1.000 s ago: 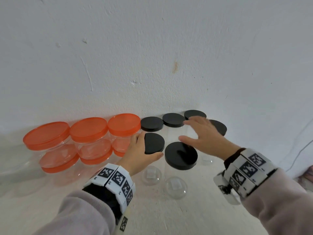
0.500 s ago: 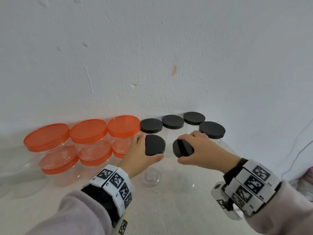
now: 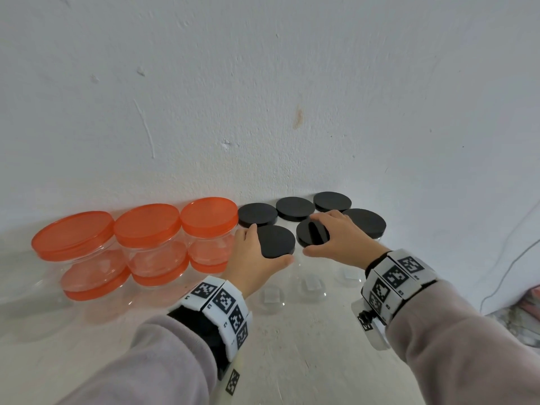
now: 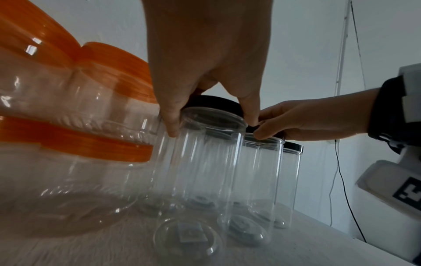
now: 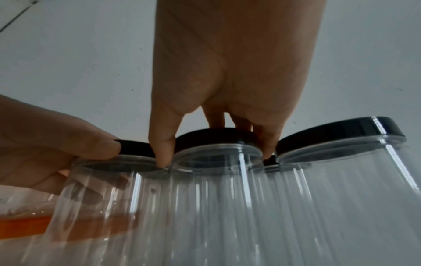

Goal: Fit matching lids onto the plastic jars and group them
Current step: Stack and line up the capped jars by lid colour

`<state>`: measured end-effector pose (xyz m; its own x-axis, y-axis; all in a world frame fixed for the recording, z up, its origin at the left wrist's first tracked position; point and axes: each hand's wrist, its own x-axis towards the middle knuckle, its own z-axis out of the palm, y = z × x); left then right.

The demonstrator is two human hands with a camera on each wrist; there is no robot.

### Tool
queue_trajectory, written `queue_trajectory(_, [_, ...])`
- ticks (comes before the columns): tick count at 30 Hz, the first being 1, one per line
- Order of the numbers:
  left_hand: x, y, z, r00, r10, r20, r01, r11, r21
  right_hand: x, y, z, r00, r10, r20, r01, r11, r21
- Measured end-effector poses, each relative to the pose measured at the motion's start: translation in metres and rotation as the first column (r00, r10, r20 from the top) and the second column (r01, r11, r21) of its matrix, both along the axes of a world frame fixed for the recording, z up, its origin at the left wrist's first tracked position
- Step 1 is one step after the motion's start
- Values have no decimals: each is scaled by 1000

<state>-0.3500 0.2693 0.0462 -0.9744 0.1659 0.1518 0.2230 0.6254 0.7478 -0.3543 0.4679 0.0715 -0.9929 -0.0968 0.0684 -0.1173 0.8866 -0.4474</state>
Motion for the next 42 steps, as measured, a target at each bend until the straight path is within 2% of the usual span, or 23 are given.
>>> queue_trajectory(8, [-7,6,-8,999,12,-38,-12,1000,-2,-7,-1,-9,1000,9,-26,-10,999,-48])
queue_trajectory(18, [-9,11,-13,998,55,-44,-56,998,-12,-9,6,-4,1000,26,5,-26,1000,-17])
queue_trajectory(22, [-8,12,-12,998,48,-40,-49,999,-6,-9,21,9,984,-71,-166,53,992,-114])
queue_trajectory(26, [-7,11,-12,999,41,-28,-41,999,-7,-9,48,14,909,-276,-311,233,957,-171])
queue_trajectory(28, [-7,12,-11,999,35,-23,-35,999,-14,-9,59,11,905,-331,-267,311,943,-117])
queue_trajectory(30, [-7,12,-11,999,31,-27,-32,999,-9,-8,65,5,925,-350,-149,341,936,-81])
queue_trajectory(33, [-7,11,-12,999,30,-27,-30,1000,-3,-6,68,-7,938,-344,-43,336,933,-130])
queue_trajectory(37, [-6,11,-13,999,34,-35,-35,999,-7,-6,65,-14,941,-339,-26,328,925,-192])
queue_trajectory(42, [-4,12,-14,999,40,-32,-40,999,1,-6,61,-11,950,-310,-34,298,934,-196])
